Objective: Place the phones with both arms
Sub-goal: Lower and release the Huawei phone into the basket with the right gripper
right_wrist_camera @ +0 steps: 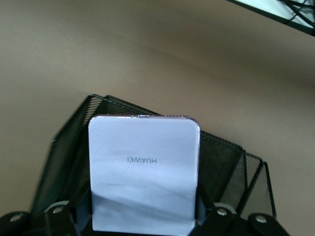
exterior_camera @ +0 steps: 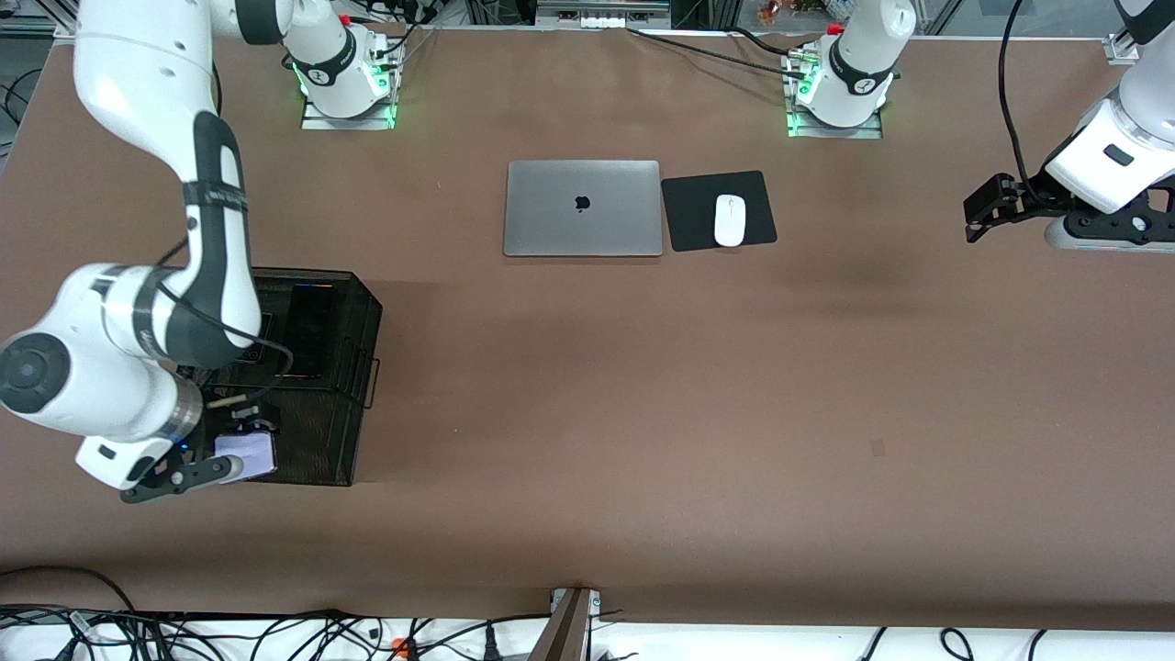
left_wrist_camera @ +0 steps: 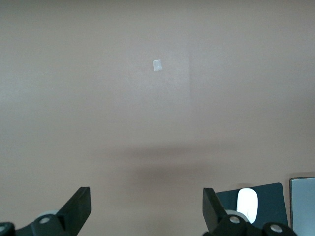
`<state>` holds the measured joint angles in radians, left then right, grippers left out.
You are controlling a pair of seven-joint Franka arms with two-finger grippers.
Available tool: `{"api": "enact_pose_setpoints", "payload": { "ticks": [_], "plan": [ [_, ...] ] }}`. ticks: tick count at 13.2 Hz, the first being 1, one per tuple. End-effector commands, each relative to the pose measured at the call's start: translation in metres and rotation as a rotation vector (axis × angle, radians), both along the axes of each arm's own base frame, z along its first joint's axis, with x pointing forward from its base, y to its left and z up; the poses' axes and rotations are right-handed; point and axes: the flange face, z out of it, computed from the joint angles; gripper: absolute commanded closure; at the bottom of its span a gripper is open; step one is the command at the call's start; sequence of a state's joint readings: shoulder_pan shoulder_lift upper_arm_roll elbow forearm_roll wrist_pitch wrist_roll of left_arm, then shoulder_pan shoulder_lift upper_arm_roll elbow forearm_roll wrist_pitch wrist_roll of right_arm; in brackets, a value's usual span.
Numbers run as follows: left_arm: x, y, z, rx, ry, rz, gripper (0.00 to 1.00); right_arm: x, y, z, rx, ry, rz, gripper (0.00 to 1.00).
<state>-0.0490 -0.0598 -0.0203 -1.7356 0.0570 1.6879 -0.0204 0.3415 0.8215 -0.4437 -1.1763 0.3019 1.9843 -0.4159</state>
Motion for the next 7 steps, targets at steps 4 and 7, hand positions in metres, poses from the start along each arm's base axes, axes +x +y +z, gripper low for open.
{"api": "enact_pose_setpoints", "payload": {
  "ticks": [4, 7],
  "plan": [
    [0.001, -0.001, 0.006, 0.017, 0.006, -0.02, 0.0, 0.014, -0.015, -0.063, 0.051, -0.025, 0.057, 1.0],
    [-0.001, 0.0, 0.005, 0.018, 0.018, -0.018, 0.0, 0.012, -0.016, -0.077, 0.08, -0.009, 0.037, 0.16]
  ]
}}
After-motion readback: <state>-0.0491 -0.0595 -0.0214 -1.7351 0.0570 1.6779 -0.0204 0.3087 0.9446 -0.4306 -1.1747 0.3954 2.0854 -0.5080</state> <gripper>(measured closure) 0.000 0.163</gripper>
